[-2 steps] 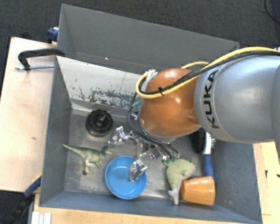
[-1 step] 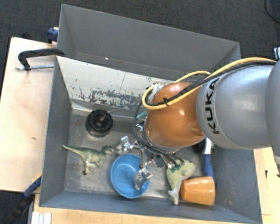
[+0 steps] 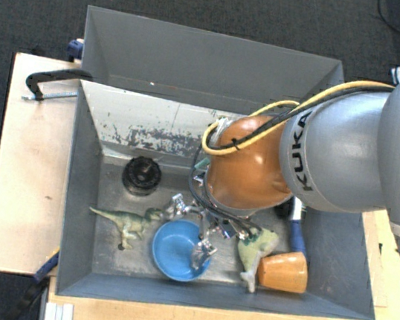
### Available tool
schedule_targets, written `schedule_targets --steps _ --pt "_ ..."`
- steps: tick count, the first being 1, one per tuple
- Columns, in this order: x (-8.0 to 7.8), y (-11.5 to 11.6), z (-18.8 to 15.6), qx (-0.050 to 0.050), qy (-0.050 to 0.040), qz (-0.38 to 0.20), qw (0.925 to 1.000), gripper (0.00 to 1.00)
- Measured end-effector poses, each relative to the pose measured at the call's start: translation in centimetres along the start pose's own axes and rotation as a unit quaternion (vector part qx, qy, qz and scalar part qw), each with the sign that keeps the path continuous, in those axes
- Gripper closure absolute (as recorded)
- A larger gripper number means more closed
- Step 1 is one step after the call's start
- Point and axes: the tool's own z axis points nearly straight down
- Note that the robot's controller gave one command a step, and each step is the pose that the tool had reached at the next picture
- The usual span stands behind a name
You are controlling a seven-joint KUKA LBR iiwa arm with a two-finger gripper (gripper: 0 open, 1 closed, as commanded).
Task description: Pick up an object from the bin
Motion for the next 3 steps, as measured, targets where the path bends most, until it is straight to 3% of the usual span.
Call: schedule_targets --steps 1,2,3 --pt "-0.5 -0.2 -0.4 0.003 -0.009 0.001 1.0 1.0" --pt "-0.8 -0.2 -2.5 0.002 -0.0019 0.002 1.0 1.0" --pt "-1.2 -0.3 -11.1 0.003 -0.004 0.003 1.0 1.0"
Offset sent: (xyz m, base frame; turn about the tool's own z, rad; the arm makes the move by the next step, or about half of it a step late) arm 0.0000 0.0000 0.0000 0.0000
